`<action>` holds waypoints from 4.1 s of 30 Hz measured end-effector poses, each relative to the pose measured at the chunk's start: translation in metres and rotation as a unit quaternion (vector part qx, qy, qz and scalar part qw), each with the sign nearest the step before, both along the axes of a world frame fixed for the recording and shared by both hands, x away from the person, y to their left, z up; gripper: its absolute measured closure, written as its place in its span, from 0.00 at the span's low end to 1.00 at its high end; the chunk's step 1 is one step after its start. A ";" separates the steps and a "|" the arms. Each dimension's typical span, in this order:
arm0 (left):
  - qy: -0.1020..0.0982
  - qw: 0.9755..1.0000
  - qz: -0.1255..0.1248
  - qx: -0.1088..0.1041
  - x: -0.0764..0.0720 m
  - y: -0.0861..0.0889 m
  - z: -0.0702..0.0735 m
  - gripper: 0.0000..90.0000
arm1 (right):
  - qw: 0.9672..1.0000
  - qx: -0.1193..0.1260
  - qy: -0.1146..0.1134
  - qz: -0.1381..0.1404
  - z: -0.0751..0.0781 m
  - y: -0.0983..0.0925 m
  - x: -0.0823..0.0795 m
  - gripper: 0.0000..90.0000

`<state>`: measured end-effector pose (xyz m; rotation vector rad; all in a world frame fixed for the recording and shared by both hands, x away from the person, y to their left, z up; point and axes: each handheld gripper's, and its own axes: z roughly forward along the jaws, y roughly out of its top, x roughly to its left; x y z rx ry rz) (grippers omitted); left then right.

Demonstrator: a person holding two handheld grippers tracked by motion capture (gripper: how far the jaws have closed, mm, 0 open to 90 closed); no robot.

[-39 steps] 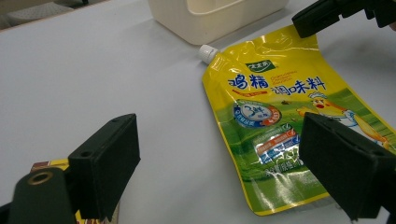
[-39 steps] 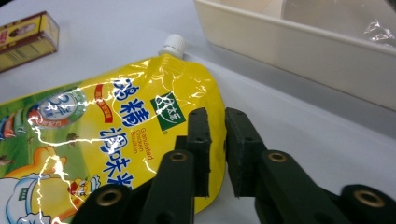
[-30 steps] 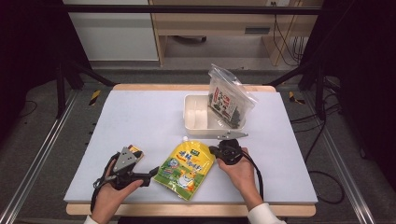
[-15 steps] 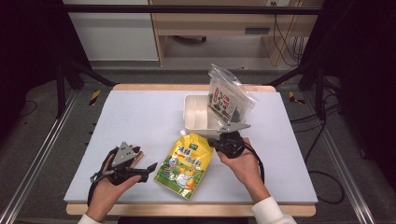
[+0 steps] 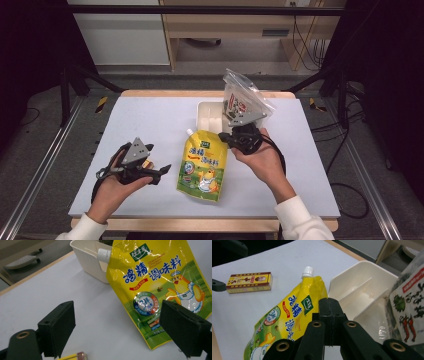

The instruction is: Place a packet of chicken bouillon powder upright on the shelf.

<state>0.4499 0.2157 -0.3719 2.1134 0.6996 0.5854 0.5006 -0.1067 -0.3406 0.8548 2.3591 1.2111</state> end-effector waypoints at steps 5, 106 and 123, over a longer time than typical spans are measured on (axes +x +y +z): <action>-0.011 1.000 -0.003 0.011 0.010 -0.003 0.015 0.15 | 1.000 -0.019 -0.014 0.013 0.017 0.009 0.003 1.00; 0.026 0.970 -0.215 0.110 0.026 -0.088 0.065 0.93 | 0.988 -0.090 -0.029 0.120 0.021 0.001 -0.036 0.74; -0.003 0.984 -0.160 0.078 0.032 -0.080 0.063 0.56 | 0.985 -0.059 0.039 0.157 0.011 0.007 -0.025 1.00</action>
